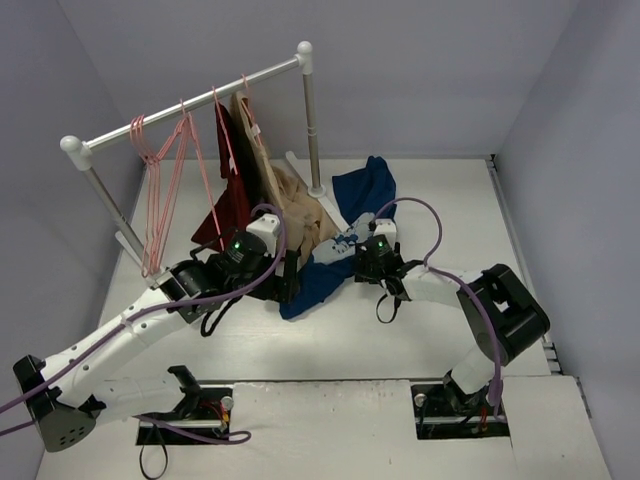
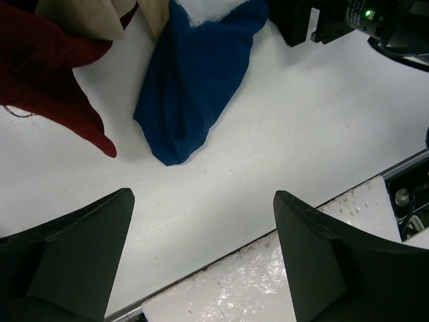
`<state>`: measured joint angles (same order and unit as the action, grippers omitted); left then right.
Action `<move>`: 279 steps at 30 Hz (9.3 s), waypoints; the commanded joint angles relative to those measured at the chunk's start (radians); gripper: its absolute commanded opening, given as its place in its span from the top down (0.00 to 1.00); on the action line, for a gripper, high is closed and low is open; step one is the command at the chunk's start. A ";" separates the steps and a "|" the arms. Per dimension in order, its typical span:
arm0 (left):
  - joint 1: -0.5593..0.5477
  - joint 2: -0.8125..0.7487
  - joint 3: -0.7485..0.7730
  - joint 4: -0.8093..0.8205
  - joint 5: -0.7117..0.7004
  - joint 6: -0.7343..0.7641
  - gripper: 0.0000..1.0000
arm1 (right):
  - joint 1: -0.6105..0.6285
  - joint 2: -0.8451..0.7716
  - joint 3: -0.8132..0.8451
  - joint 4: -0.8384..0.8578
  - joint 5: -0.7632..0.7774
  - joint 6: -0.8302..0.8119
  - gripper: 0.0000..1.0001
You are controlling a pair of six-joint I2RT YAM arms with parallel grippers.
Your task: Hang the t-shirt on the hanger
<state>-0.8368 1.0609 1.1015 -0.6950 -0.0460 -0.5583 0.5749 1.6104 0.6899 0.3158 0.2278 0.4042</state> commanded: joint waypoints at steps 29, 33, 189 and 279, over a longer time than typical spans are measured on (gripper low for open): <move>-0.019 0.185 0.226 0.015 0.010 0.014 0.20 | -0.006 -0.215 0.523 -0.810 0.026 -0.025 1.00; -0.100 0.253 0.231 0.080 -0.003 -0.025 0.20 | -0.009 -0.181 0.524 -0.810 0.046 -0.030 1.00; -0.104 0.578 1.396 -0.431 -0.224 0.284 1.00 | -0.159 -0.367 1.154 -0.845 -0.320 -0.393 1.00; -0.033 0.254 0.182 0.032 -0.154 -0.112 1.00 | 0.033 -0.380 0.100 -0.538 0.015 0.051 0.40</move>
<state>-0.8904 1.3586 1.2243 -0.6554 -0.1707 -0.6914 0.6048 1.2438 0.7765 -0.2359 0.1722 0.4429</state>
